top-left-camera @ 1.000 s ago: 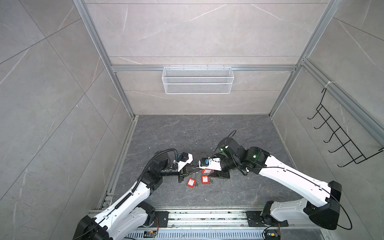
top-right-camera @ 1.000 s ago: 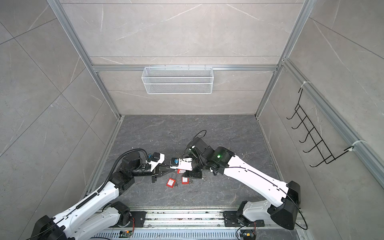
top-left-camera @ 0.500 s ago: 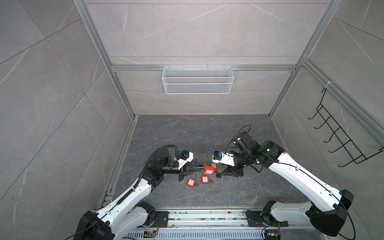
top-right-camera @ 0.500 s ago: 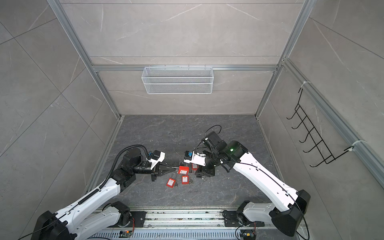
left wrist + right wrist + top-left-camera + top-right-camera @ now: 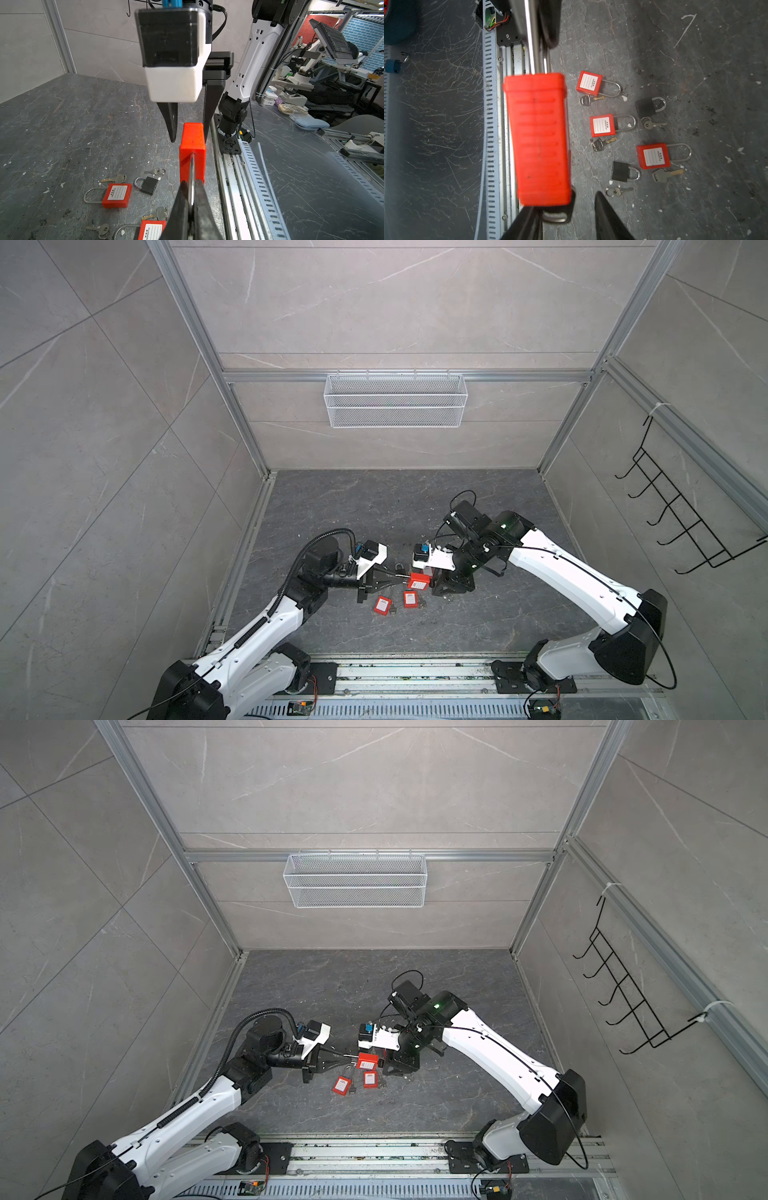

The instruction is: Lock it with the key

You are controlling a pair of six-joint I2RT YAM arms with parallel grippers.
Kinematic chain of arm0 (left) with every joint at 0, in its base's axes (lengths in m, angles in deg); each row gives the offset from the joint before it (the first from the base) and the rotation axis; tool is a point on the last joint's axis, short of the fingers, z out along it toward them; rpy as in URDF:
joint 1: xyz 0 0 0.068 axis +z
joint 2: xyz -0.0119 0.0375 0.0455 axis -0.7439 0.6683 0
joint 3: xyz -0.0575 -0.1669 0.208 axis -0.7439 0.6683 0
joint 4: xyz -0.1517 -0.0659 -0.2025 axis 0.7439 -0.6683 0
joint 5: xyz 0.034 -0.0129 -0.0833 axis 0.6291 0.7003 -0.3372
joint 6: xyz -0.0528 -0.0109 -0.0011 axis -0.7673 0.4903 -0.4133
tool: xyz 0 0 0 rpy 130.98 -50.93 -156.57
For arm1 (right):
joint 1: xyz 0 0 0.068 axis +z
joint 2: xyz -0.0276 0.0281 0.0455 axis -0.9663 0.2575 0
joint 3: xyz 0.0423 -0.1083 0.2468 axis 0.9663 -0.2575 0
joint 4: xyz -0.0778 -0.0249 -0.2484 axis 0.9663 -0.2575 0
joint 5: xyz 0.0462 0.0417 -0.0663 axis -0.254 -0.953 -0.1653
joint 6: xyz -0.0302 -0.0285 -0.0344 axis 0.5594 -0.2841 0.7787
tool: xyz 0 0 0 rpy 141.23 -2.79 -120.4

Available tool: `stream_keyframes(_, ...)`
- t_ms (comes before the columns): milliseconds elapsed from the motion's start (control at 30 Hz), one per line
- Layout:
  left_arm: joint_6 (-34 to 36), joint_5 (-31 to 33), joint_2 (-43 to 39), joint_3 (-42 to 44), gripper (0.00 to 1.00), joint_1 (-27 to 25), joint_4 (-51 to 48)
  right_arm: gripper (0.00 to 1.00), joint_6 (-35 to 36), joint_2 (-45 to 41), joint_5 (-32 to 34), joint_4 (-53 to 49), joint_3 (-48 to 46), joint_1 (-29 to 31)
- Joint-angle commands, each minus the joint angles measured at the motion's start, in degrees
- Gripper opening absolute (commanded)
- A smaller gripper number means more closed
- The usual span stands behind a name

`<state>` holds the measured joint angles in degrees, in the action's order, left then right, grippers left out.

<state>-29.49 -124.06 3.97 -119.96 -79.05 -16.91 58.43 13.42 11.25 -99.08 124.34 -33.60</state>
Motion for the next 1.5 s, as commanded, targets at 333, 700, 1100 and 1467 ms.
stream_keyframes(333, -1.67, -0.33, -0.43, -1.80, 0.00, -1.44, 4.23, 0.47, -2.70, -5.57, 8.78, 19.73, -9.99, 2.52)
stream_keyframes(700, -0.65, -1.21, -0.34, -2.26, 0.00, -1.55, 2.58, 0.45, 2.35, -8.75, 2.44, 1.00, -6.05, 2.37)
stream_keyframes(1100, 0.37, -2.68, -0.20, -2.86, 0.00, -3.11, -0.08, 0.42, 2.39, -0.29, -1.87, -3.47, 0.43, 2.30)
stream_keyframes(1467, 0.76, -0.18, -0.51, -3.22, 0.00, -3.50, 0.34, 0.33, -0.86, -1.92, 1.24, 5.15, -5.20, 2.27)
